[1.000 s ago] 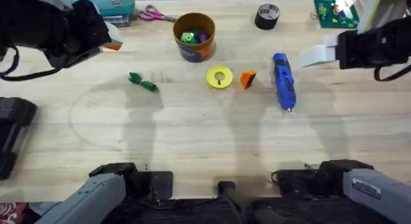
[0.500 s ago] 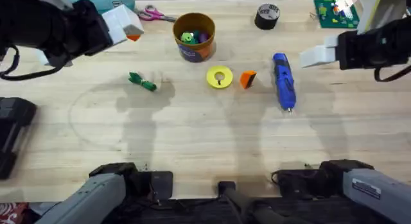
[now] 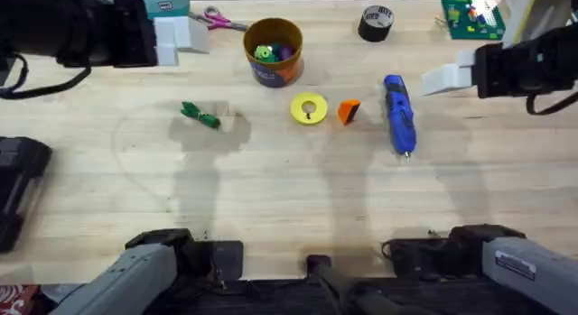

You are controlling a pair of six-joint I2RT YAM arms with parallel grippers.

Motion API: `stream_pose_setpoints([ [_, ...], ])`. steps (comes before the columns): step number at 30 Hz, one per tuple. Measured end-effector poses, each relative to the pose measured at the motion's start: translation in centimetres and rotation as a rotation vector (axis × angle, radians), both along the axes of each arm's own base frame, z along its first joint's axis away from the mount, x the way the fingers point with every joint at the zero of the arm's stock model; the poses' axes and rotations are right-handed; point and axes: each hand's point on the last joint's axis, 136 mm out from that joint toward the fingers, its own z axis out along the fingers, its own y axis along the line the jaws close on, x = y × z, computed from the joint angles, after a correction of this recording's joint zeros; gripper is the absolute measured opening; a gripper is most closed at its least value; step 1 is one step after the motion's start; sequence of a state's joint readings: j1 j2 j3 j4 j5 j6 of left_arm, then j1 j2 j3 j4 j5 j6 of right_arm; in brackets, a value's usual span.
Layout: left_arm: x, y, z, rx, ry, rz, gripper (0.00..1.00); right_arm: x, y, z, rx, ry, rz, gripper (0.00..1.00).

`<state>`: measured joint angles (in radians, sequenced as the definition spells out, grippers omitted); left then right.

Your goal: Pick up the gripper from the table and insert it into the empty holder that is missing its gripper. Then pick up a screw, insert it into the mounting hole, and use the screwdriver to tighten it. Finally, clean up the table by picking up the vegetable and placing it into the bucket.

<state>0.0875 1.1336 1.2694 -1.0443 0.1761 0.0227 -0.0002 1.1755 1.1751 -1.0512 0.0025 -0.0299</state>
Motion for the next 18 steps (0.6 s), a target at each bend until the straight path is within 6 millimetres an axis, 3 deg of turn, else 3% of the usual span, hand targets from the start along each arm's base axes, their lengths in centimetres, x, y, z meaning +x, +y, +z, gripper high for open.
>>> stream_pose_setpoints([
  [18, 0.85, -0.43, 0.79, 0.062, -0.066, -0.116, 0.985, 0.00, 0.00, 0.00, 0.000, 0.000, 0.000, 0.995],
])
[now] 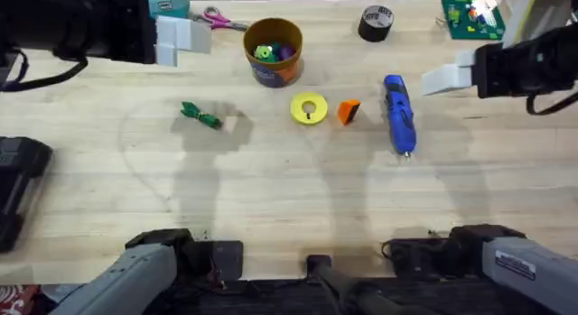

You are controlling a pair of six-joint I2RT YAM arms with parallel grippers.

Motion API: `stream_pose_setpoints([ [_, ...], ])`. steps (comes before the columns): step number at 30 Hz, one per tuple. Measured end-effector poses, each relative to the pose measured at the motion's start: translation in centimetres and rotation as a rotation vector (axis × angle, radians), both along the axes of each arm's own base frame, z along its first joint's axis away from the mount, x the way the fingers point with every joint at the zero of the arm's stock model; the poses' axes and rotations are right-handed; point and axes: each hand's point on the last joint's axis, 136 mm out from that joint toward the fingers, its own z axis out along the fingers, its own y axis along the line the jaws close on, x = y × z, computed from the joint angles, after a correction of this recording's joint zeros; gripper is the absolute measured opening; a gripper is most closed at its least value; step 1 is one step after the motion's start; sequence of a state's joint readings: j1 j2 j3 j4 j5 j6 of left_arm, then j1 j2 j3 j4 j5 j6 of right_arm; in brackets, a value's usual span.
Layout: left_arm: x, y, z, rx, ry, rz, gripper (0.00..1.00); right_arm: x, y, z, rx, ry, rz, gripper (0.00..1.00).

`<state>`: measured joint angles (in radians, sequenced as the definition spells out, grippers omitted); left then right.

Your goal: Pick up the gripper from the table and insert it into the empty holder that is missing its gripper. Then pick up a screw, insert it into the mounting hole, and use the screwdriver to tighten it. Finally, clean up the table by picking up the vegetable and placing it into the bucket.

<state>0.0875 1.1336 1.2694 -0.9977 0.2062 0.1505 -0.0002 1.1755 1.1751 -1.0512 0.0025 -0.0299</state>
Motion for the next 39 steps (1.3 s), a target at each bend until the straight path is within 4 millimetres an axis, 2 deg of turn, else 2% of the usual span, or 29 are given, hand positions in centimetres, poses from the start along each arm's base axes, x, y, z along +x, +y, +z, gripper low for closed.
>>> stream_pose_setpoints([
  [4, 0.1, 0.0, -0.1, 0.000, 0.005, 0.000, 0.985, 0.0, 0.0, 0.0, 0.000, 0.000, 0.000, 0.997],
  [11, 0.8, 0.0, -1.6, -0.008, 0.058, -0.003, 0.986, 0.0, 0.0, 0.0, 0.000, 0.000, 0.000, 0.997],
  [15, 0.8, -0.3, -1.4, -0.010, 0.045, -0.012, 0.985, 0.0, 0.0, 0.0, 0.000, 0.000, 0.000, 0.998],
  [17, 0.5, -0.5, -0.9, -0.009, 0.019, -0.018, 0.985, 0.0, 0.0, 0.0, 0.000, 0.000, 0.000, 0.997],
  [21, -1.2, -0.6, -0.6, -0.006, -0.029, -0.019, 0.986, 0.0, 0.0, 0.0, 0.000, 0.000, 0.000, 0.996],
  [27, -3.0, -1.3, -1.5, -0.017, -0.166, -0.046, 0.986, 0.0, 0.0, 0.0, 0.000, 0.000, 0.000, 0.997],
  [32, -3.6, -2.4, -2.8, -0.041, -0.311, -0.094, 0.986, 0.0, 0.0, 0.0, 0.000, 0.000, 0.000, 0.996],
  [33, -3.7, -3.1, -3.8, -0.059, -0.398, -0.134, 0.986, 0.0, 0.0, 0.0, 0.000, 0.000, 0.000, 0.996],
  [39, -3.7, -4.6, -5.1, -0.081, -0.572, -0.219, 0.986, 0.0, 0.0, 0.0, 0.000, 0.000, 0.000, 0.997],
])
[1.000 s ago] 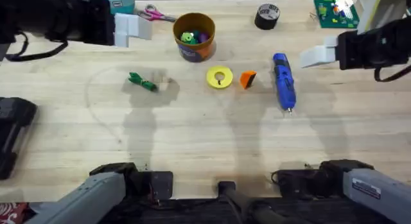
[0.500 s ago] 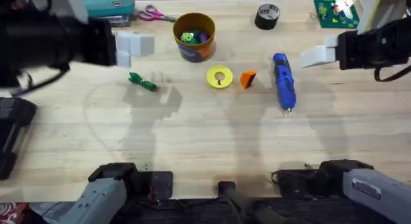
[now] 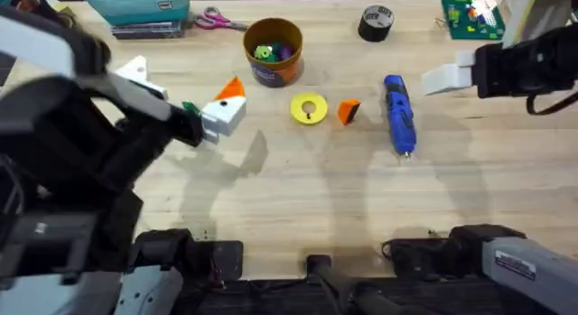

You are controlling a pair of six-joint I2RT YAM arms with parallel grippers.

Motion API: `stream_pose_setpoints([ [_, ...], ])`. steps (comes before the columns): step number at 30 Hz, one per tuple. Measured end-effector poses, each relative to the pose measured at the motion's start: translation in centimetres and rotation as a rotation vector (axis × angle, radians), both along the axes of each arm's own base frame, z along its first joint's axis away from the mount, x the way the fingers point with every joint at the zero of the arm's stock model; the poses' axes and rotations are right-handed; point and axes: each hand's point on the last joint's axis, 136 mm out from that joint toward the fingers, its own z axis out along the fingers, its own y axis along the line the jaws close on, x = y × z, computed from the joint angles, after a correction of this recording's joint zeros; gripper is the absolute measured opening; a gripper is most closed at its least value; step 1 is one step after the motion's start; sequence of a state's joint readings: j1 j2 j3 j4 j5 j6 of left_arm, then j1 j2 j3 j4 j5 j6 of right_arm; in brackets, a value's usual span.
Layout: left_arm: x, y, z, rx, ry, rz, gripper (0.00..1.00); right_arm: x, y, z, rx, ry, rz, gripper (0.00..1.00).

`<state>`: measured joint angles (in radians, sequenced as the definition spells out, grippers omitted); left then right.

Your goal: Pick up the gripper from the table and insert it into the empty holder that is missing its gripper. Then pick up a screw, insert it into the mounting hole, and use the screwdriver to tighten it. Finally, clean up the table by picking up the vegetable and placing it into the bucket.

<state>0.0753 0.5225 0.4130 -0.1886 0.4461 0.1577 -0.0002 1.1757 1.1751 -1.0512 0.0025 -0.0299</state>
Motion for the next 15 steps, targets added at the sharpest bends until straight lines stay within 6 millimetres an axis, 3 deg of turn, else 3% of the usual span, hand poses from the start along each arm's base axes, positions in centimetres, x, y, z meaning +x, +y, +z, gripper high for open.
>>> stream_pose_setpoints([
  [15, -2.7, -1.0, -0.5, 0.015, -0.297, -0.049, 0.986, 0.0, 0.0, 0.0, 0.000, 0.000, 0.000, 0.997],
])
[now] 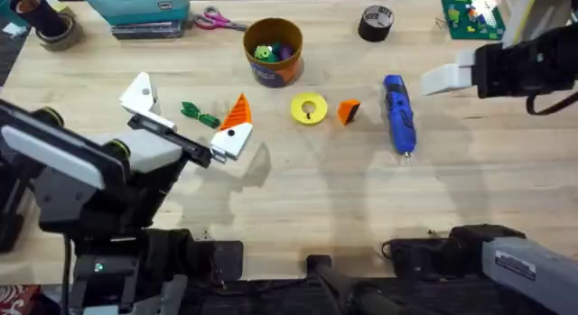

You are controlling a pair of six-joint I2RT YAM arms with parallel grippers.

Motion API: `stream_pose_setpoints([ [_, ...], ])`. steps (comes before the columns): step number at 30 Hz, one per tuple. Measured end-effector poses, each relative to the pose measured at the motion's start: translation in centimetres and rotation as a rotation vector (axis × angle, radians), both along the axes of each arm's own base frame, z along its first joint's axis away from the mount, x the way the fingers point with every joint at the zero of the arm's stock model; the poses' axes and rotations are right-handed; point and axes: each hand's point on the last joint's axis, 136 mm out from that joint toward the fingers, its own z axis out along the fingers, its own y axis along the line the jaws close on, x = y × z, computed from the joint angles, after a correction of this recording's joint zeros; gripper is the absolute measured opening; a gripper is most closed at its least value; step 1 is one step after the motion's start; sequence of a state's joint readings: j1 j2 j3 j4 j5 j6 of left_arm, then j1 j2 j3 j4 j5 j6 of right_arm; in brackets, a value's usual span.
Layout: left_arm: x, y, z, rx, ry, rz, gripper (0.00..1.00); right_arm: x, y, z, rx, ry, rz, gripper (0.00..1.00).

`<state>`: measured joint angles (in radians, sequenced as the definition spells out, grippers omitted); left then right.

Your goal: Pick up the gripper from the table and insert it into the empty holder that is missing its gripper. Then pick up a screw, insert it into the mounting hole, and use the screwdriver to tighten it. Finally, clean up the table by picking up the vegetable and placing it into the bucket.

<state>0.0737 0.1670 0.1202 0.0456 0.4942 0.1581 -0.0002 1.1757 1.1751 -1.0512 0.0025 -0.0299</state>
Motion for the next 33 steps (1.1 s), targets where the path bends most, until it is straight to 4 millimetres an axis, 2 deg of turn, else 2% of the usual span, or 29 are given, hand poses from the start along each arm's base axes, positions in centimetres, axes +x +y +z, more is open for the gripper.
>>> stream_pose_setpoints([
  [10, -1.4, -1.7, -0.4, 0.004, -0.086, -0.078, 0.986, 0.0, 0.0, 0.0, 0.000, 0.000, 0.000, 0.996],
  [15, -2.3, -3.4, -0.5, 0.006, -0.094, -0.178, 0.986, 0.0, 0.0, 0.0, 0.000, 0.000, 0.000, 0.997],
  [17, -3.1, -4.4, -0.3, 0.011, -0.106, -0.250, 0.986, 0.0, 0.0, 0.0, 0.000, 0.000, 0.000, 0.997],
  [18, -4.3, -5.8, -0.2, 0.018, -0.117, -0.355, 0.986, 0.0, 0.0, 0.0, 0.000, 0.000, 0.000, 0.997],
  [23, -6.9, -8.0, -0.5, 0.029, -0.116, -0.554, 0.986, 0.0, 0.0, 0.0, 0.000, 0.000, 0.000, 0.997],
  [28, -9.4, -9.4, -0.8, 0.030, -0.104, -0.724, 0.986, 0.0, 0.0, 0.0, 0.000, 0.000, 0.000, 0.997],
  [33, -10.5, -9.9, -1.2, -0.047, -0.005, -0.796, 0.986, 0.0, 0.0, 0.0, 0.000, 0.000, 0.000, 0.997],
])
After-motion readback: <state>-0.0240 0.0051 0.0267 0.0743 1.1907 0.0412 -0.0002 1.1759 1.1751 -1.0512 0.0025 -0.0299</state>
